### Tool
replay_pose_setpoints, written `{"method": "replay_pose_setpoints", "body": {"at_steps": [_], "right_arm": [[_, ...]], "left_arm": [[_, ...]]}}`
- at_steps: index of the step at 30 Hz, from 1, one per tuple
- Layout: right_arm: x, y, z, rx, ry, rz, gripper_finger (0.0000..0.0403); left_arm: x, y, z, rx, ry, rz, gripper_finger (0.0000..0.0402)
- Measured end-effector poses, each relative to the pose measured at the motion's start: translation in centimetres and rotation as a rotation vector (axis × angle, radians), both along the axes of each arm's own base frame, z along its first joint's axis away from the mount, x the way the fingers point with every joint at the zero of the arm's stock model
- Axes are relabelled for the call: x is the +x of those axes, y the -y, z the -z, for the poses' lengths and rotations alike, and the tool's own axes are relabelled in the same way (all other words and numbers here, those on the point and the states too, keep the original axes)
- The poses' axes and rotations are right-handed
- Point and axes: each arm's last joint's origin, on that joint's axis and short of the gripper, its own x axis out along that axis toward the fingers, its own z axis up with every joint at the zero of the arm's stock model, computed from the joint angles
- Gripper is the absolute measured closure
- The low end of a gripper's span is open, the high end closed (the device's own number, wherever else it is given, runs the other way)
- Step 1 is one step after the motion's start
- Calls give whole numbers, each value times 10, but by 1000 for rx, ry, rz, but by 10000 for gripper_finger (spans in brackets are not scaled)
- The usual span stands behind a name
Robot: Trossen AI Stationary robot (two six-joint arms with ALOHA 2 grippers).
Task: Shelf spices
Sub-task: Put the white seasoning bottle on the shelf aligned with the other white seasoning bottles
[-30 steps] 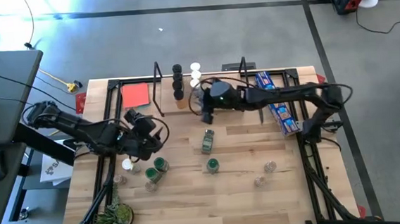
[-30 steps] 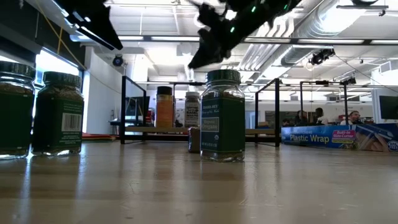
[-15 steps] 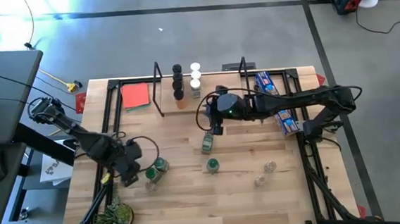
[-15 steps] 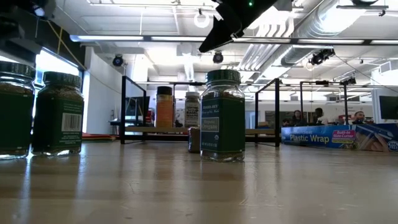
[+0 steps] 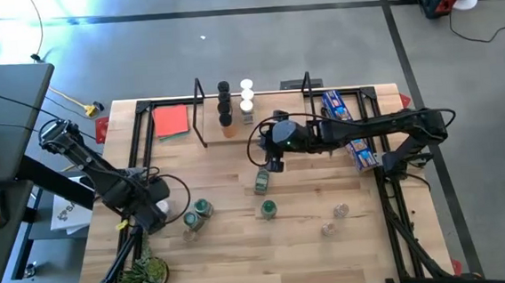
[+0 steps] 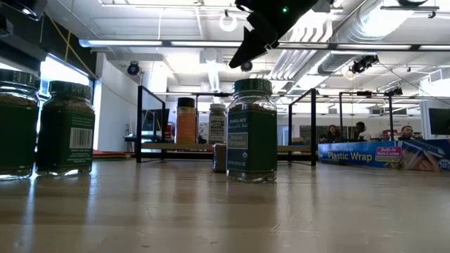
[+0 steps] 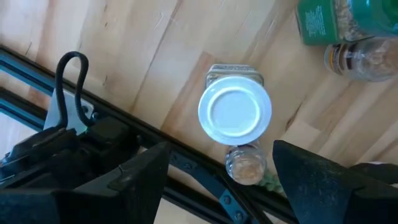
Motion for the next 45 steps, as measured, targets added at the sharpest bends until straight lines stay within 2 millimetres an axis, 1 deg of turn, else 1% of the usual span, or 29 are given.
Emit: {"method": "replay_pose_setpoints", "body": {"at_steps": [5, 7, 13, 17, 22, 24, 26, 32, 38, 40, 45], "right_arm": [[-1, 0, 1, 7, -10, 2, 289], [-1, 0, 2, 19, -16, 2, 289], [-1, -3, 2, 27, -19, -6, 289], [-1, -6, 2, 28, -19, -15, 289], [-1, -11, 2, 27, -19, -29, 289], [-1, -13, 2, 27, -19, -34, 289], [-1, -14, 2, 28, -19, -36, 289], [-1, -20, 3, 29, -32, -51, 289], [-6, -27, 8, 46, -93, -54, 289], [-7, -29, 9, 52, -112, -54, 289], [-9, -33, 11, 61, -129, -56, 289]], "left_arm": [[2, 1, 0, -6, 19, 0, 122], [2, 1, 4, -4, 17, -1, 122], [2, -2, 28, -9, -18, 24, 122], [3, -7, 38, 30, -7, 38, 122], [6, -11, 39, 91, 21, 102, 122], [9, -13, 38, 98, 29, 121, 129], [12, -16, 39, 97, 31, 136, 144], [18, -25, 38, 89, 18, 152, 208], [22, -31, 38, 57, -8, 188, 208], [24, -32, 38, 54, 0, 244, 208], [39, -34, 38, 79, 110, 428, 208]]}}
